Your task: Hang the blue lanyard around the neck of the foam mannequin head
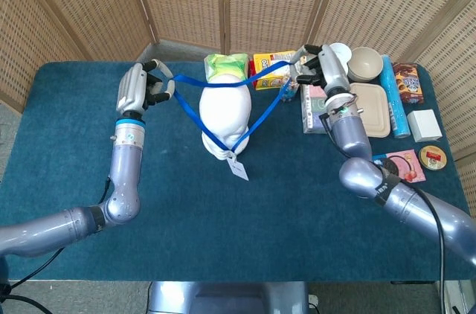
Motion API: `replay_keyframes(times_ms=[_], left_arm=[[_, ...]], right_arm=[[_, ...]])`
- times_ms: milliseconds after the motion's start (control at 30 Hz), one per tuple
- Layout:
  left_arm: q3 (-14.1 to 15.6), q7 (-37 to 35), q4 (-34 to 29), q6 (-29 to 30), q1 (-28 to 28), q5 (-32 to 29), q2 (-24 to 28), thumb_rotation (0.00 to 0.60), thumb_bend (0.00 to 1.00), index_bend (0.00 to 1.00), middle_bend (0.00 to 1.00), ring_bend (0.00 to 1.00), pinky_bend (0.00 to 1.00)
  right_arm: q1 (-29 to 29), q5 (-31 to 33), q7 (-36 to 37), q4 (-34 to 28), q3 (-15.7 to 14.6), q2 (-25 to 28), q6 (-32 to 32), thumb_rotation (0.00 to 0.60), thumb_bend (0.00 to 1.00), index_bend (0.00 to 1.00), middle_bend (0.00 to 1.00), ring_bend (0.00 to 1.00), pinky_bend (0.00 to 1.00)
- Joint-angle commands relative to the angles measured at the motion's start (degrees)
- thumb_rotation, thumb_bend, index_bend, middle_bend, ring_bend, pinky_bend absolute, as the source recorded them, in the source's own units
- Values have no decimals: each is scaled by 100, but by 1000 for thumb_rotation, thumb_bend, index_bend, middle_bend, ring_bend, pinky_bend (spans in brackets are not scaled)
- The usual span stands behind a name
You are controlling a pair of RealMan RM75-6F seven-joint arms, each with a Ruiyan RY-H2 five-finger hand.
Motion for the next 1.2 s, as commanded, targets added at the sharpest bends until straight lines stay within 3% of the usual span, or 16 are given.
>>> replay_keyframes(times_ms=[33, 267, 833, 1000, 1067, 1200], left_arm=[[19, -19, 66, -26, -46, -17, -60, 600, 427, 633, 1000, 1000, 1000], [-79, 235, 233, -190, -251, -438, -76, 599, 427, 633, 1000, 1000, 1000], [30, -114, 628, 147, -296, 89, -482, 600, 408, 633, 1000, 1000, 1000], [98, -66, 553, 110, -242, 138, -457, 598, 346, 625, 1000, 1000, 1000], [166, 11, 522, 75, -232, 178, -434, 598, 324, 579, 964, 952, 960], [195, 122, 452, -33, -225, 105, -377, 591, 264, 377, 608, 527, 599]], right_arm=[[58, -15, -19, 61, -42, -67, -38, 600, 510, 655, 984, 1000, 1000], [364, 22, -118, 391, -87, -338, -116, 600, 511, 656, 984, 1000, 1000], [762, 49, -289, 1106, -157, -683, -310, 598, 508, 656, 963, 1000, 1000], [729, -27, -296, 1101, -204, -668, -340, 600, 492, 624, 906, 1000, 1000], [728, -53, -302, 1137, -235, -656, -457, 600, 480, 581, 861, 997, 1000], [748, -82, -327, 1253, -286, -639, -622, 600, 444, 453, 692, 841, 932]])
